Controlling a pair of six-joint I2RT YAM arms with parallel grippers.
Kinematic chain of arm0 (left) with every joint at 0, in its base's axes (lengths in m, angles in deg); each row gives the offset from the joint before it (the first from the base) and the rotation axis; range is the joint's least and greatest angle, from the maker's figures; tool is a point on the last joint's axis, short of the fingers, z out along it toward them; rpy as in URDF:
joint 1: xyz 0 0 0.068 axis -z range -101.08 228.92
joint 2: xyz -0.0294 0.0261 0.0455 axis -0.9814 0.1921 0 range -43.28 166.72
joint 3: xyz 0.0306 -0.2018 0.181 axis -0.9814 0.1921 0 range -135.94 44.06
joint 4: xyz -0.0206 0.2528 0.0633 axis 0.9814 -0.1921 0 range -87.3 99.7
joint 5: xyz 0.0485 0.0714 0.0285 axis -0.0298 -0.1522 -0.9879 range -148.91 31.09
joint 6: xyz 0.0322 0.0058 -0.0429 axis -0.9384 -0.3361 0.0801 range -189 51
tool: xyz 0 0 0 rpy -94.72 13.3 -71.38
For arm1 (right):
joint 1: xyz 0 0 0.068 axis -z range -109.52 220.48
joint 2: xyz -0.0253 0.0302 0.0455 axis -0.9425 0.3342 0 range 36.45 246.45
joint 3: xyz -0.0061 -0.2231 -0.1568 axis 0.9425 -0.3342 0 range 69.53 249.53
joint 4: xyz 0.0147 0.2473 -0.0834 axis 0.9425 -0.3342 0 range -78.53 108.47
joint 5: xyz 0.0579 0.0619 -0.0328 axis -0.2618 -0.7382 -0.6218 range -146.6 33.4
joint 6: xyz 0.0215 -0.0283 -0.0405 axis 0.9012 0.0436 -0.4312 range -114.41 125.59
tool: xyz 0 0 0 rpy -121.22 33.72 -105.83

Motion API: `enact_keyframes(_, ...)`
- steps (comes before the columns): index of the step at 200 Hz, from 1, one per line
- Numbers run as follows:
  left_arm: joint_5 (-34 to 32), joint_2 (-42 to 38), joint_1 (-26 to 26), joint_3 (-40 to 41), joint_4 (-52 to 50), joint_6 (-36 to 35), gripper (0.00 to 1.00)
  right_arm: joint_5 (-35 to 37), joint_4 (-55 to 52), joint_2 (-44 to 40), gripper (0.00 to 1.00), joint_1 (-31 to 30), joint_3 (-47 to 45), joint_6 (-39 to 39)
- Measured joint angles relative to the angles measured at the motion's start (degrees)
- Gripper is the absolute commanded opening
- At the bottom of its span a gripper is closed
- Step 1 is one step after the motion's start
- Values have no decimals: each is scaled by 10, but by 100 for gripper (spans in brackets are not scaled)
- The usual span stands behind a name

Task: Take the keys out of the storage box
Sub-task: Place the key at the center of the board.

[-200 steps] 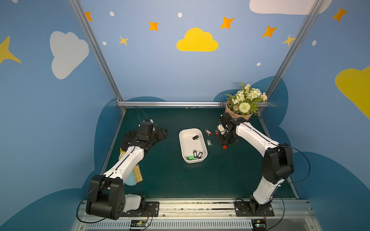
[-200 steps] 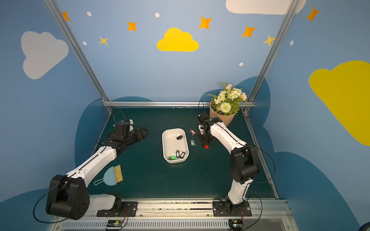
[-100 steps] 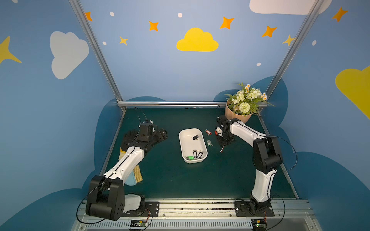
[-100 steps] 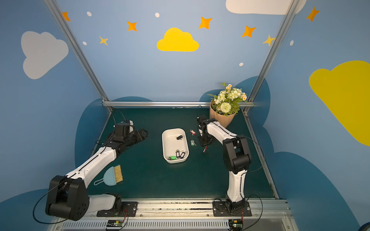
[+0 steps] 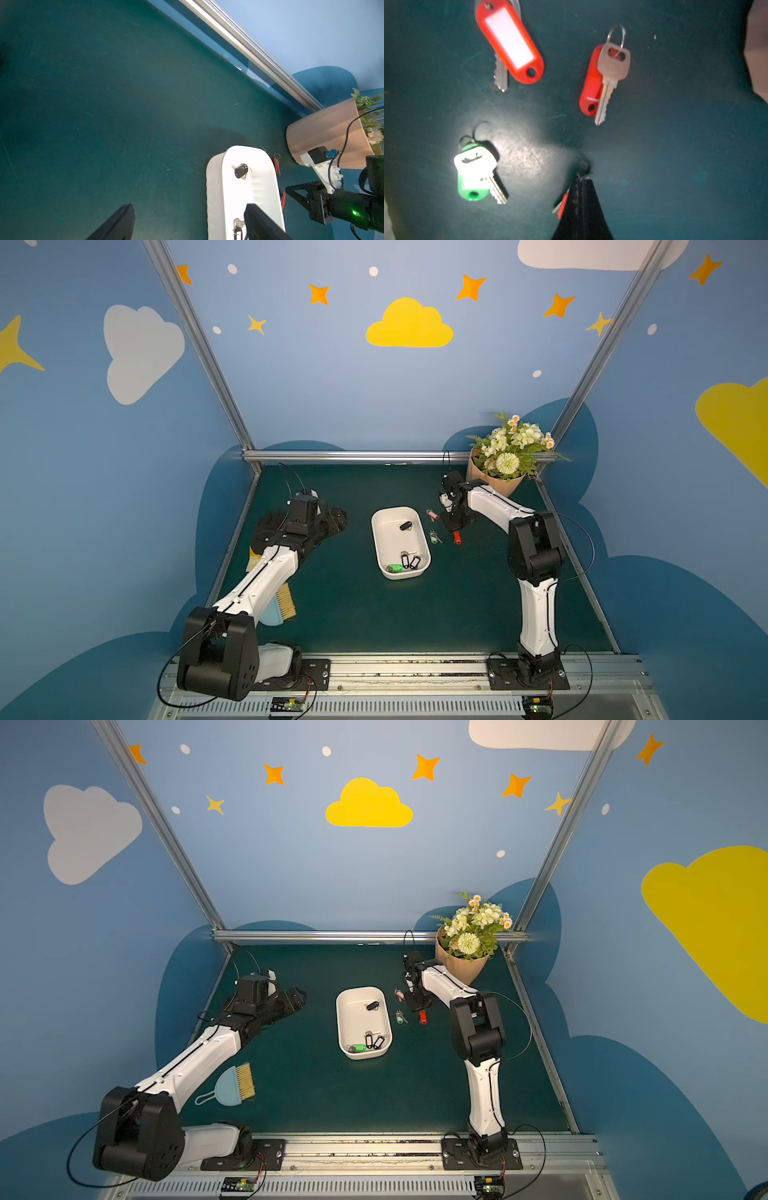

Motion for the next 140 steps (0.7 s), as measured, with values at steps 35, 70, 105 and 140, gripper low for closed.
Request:
enact_keyframes(35, 2, 0, -2, 0, 0, 0, 89, -5, 6, 16, 0, 0, 10, 0)
enact_keyframes(70, 18, 2, -3, -1, 0, -1, 88, -6, 6, 17, 18, 0, 10, 3)
enact_keyframes(105, 59, 32, -3, -17, 0, -3, 84, -22, 1, 1, 27, 1, 10, 13)
enact_keyframes(140, 140, 96, -3, -44, 10, 3, 76, -43, -10, -67, 32, -7, 11, 23)
